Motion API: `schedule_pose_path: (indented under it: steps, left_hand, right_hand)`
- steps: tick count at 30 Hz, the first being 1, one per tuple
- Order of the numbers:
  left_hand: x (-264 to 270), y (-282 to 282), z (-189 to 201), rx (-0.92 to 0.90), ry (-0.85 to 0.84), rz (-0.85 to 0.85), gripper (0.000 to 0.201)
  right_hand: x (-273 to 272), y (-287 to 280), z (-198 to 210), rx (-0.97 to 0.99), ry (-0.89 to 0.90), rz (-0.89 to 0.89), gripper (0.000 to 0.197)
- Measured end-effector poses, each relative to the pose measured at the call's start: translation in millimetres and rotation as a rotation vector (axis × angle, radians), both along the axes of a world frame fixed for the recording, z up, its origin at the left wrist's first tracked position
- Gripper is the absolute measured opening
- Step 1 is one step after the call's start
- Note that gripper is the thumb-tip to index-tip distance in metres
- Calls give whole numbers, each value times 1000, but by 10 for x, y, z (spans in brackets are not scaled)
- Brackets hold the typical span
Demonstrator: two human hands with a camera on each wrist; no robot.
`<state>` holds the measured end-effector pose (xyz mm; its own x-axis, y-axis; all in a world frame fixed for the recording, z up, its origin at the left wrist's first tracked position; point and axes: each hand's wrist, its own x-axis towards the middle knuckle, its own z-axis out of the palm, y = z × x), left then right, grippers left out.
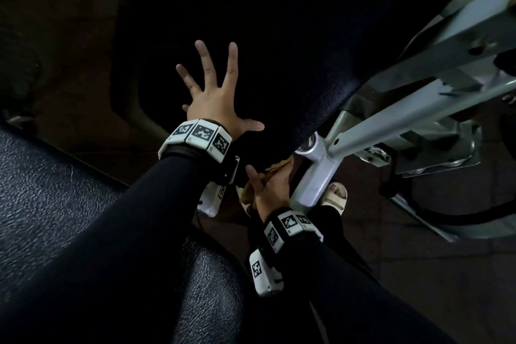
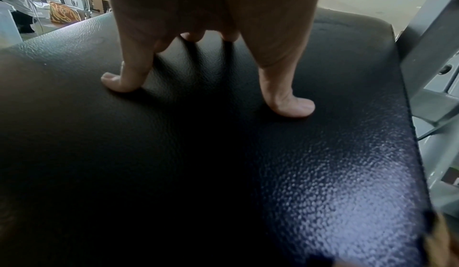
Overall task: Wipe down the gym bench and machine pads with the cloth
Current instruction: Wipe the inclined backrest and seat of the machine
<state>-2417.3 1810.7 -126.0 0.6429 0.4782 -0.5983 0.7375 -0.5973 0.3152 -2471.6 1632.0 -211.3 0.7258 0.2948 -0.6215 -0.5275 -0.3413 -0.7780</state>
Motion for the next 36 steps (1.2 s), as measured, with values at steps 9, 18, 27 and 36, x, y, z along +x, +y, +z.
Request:
schedule_pose_path:
  steps: [9, 18, 27, 36]
  left_hand:
    - [-72, -6, 15, 36, -62, 34, 137]
    - [-86, -40, 32, 97, -71, 103, 135]
    - [207, -195, 340, -38, 14, 254, 103]
    - [384, -865, 1069, -303, -304, 282, 49]
  right_hand:
    - [1385, 51, 644, -265, -466, 46, 86]
    - [2093, -113, 906, -361, -452, 90, 89]
    - [2203, -478, 1330, -371, -392, 313, 71]
    - [2188, -992, 1982, -197, -364, 503, 64]
